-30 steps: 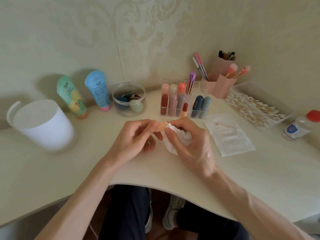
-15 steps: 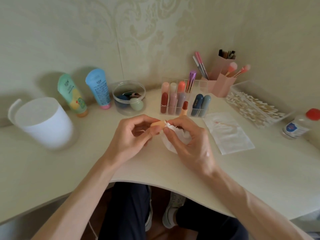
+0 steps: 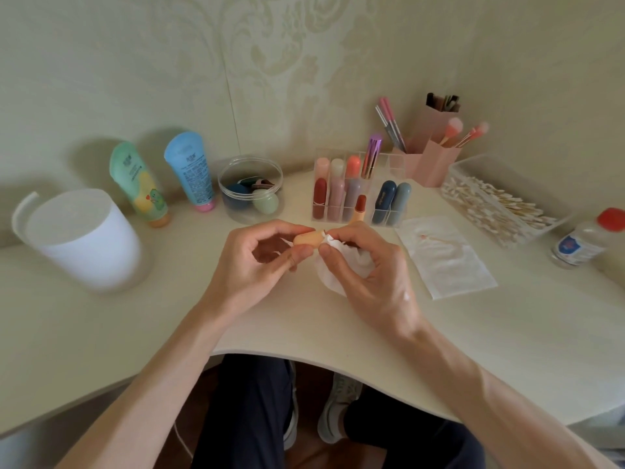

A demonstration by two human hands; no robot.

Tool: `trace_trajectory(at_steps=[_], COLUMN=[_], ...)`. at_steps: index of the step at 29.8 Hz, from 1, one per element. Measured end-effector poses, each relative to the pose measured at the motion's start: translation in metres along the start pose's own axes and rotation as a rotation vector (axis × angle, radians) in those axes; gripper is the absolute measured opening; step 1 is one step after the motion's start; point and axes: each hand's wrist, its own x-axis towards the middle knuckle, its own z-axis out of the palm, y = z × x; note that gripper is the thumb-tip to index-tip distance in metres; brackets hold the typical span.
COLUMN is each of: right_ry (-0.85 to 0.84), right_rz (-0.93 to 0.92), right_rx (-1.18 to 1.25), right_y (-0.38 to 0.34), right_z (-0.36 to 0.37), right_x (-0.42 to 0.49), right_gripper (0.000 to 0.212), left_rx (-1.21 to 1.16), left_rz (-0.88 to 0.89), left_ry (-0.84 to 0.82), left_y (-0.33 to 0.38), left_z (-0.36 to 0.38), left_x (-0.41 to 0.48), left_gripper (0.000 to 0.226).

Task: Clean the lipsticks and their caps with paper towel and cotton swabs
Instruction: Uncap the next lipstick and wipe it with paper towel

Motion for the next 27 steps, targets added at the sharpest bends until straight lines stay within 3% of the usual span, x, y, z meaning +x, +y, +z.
trace_trajectory(at_steps=[2, 5, 9, 13, 17, 21, 24, 27], right_ry=[-0.002, 0.003, 0.025, 0.015, 0.009, 0.008, 0.014, 0.006], right_rz=[-0.017, -0.07, -0.038, -0.032, -0.074, -0.024, -0.04, -0.08], right_rx=[0.009, 0.012, -0.025, -0.017, 0.006, -0.019, -0.029, -0.024], right_y=[-0.004, -0.01, -0.001, -0.002, -0.007, 0.0, 0.002, -0.001], right_z=[-0.001, 0.001, 0.003, 0.001, 0.002, 0.003, 0.002, 0.001], right_x=[-0.001, -0.002, -0.002, -0.001, -0.002, -0.002, -0.002, -0.001], right_gripper=[0.007, 0.021, 0.007, 0.006, 0.014, 0.006, 0.007, 0.006], left_rx=[-0.072, -0.008, 0.02, -0.043, -0.016, 0.031, 0.007, -0.066], left_rz=[-0.097, -0.122, 0.006, -0.019, -0.076, 0.005, 0.016, -0.098], left_ry=[-0.042, -0.082, -0.029, -0.024, -0.066, -0.041, -0.011, -0.065], left_y=[0.004, 0.005, 0.001, 0.003, 0.003, 0.001, 0.002, 0.005], left_z=[0.003, 0.002, 0.001, 0.002, 0.004, 0.002, 0.002, 0.005], left_x=[0.0, 0.0, -0.001, 0.0, 0.0, -0.001, -0.001, 0.0], left_gripper=[0.023, 0.047, 0.019, 0.023, 0.043, 0.018, 0.023, 0.028])
